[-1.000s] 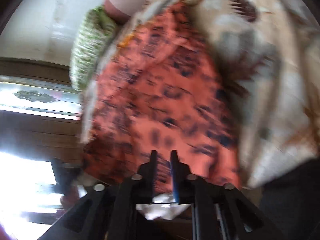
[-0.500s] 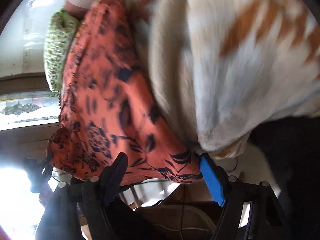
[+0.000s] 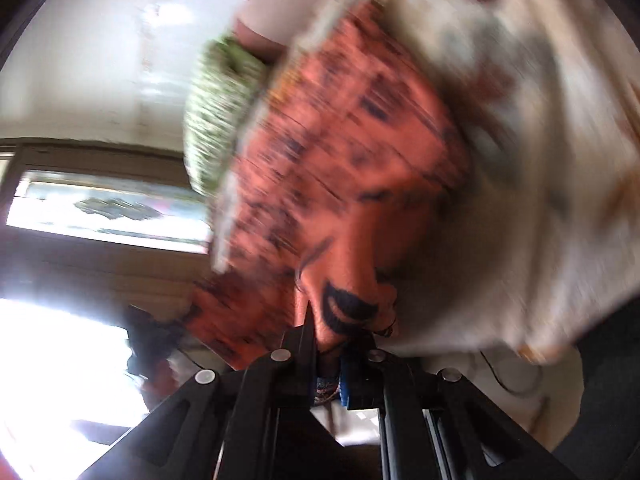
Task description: Fold small clothes
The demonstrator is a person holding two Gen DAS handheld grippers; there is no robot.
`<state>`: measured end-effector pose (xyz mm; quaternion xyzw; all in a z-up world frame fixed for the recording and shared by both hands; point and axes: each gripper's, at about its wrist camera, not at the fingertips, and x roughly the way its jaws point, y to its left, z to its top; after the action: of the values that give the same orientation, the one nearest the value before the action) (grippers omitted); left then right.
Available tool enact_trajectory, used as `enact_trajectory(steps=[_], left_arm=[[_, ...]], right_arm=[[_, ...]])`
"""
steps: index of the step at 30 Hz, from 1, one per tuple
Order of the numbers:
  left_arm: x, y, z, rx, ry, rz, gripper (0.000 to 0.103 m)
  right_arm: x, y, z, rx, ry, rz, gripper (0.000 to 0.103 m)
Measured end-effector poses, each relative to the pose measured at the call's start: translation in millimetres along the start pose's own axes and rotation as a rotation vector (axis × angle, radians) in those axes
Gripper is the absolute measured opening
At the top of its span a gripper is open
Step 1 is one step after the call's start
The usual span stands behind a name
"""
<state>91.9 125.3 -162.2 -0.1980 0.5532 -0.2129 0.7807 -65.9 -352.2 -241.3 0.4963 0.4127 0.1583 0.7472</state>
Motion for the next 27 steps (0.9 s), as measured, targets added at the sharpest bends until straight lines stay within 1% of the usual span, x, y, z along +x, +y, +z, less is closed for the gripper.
enact_trajectory(steps=[1, 5, 7, 12, 16, 18, 21, 22, 24, 25, 27], left_arm=[[-1, 0, 7, -0.004, -0.009, -0.007, 0.007], [-4, 0, 38, -0.032, -0.045, -0.027, 0.006], [-3, -1, 59, -0.047, -0.06, -0.037, 0.006], [12, -10, 127, -0.058, -0.08, -0.042, 0.006], [46, -15, 181, -0.076, -0.054, -0.031, 0.006], [74, -14, 212, -0.099, -0.037, -0.012, 0.006], [116, -8, 249, -0.134, -0.021, 0.024, 0.006], [125, -5, 257, -0.143, -0.018, 0.032, 0.006], [149, 3, 277, -0.172, -0.016, 0.056, 0.006], [158, 8, 285, -0.187, -0.019, 0.066, 0.006], [168, 16, 293, -0.22, -0.034, 0.084, 0.006]], right_arm=[[2, 7, 5, -0.01, -0.01, 0.008, 0.008], [13, 28, 51, -0.008, -0.067, 0.066, 0.008], [18, 34, 72, -0.012, -0.091, 0.068, 0.008], [39, 42, 148, 0.007, -0.164, 0.074, 0.008], [58, 38, 210, 0.037, -0.229, 0.042, 0.008], [68, 28, 240, 0.075, -0.262, 0.029, 0.008], [84, 10, 280, 0.116, -0.29, 0.006, 0.008], [88, 6, 289, 0.121, -0.294, 0.002, 0.008], [108, -8, 312, 0.157, -0.268, 0.004, 0.008], [118, -13, 319, 0.173, -0.254, -0.003, 0.011], [135, -24, 331, 0.215, -0.221, -0.019, 0.012]])
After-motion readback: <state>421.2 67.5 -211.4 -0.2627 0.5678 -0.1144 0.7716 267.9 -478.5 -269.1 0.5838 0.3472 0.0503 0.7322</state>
